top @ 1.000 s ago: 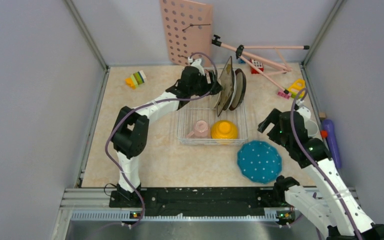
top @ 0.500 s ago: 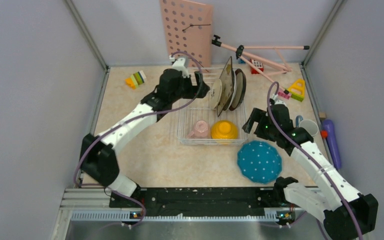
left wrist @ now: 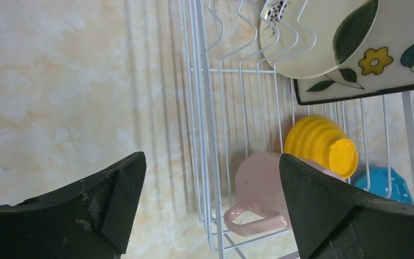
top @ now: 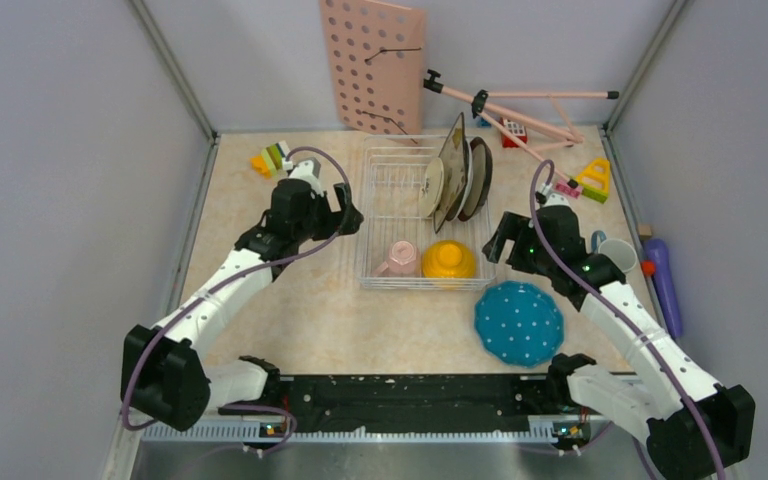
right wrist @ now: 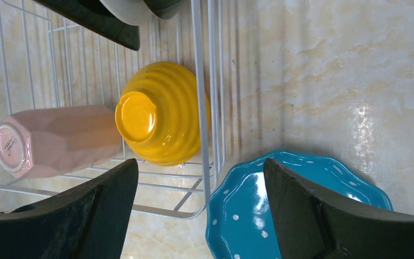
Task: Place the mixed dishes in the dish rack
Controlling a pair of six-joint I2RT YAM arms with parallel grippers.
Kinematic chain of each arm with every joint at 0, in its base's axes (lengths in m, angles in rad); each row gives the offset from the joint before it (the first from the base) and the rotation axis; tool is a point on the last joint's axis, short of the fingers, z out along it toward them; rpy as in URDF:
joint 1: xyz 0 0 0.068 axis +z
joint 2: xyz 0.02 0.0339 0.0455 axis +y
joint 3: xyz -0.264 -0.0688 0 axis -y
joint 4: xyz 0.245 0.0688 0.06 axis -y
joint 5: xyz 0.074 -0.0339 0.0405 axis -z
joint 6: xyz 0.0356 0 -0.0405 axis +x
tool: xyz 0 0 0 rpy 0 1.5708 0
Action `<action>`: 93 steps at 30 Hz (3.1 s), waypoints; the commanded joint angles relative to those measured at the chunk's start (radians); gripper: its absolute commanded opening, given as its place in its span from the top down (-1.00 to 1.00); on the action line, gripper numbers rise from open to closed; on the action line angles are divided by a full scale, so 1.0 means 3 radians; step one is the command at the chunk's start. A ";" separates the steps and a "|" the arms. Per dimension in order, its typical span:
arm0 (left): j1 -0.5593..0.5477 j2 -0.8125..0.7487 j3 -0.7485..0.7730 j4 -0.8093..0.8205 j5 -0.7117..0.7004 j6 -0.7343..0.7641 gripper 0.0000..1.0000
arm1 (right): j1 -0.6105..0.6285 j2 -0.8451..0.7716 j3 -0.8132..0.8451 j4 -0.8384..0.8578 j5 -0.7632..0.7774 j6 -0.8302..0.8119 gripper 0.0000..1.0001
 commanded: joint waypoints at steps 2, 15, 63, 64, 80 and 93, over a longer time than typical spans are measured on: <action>0.0121 0.0151 -0.0078 0.0227 0.0471 -0.0093 -0.96 | -0.0008 0.0008 -0.0017 0.0159 0.0001 0.0012 -0.68; 0.0173 0.0750 0.0092 0.0218 0.0791 -0.0081 -0.84 | -0.0007 -0.0119 0.0063 -0.0281 0.0309 0.0162 -0.69; 0.1066 -0.0119 -0.0661 0.0116 0.0087 -0.0249 0.80 | -0.0004 0.0323 -0.0258 -0.1147 0.0625 0.1290 -0.71; 0.1066 -0.0155 -0.0663 0.0119 0.0111 -0.0238 0.66 | -0.0006 0.0350 -0.0291 -0.1087 0.0573 0.1320 -0.70; 0.1066 -0.0703 -0.0416 -0.0362 0.0674 -0.0337 -0.44 | -0.0008 0.0712 -0.0453 -0.0432 0.0324 0.1503 -0.64; 0.0969 -0.1146 -0.0260 -0.0214 0.1377 -0.0550 -0.32 | -0.0006 0.1188 -0.0279 0.0118 0.0251 0.1550 -0.60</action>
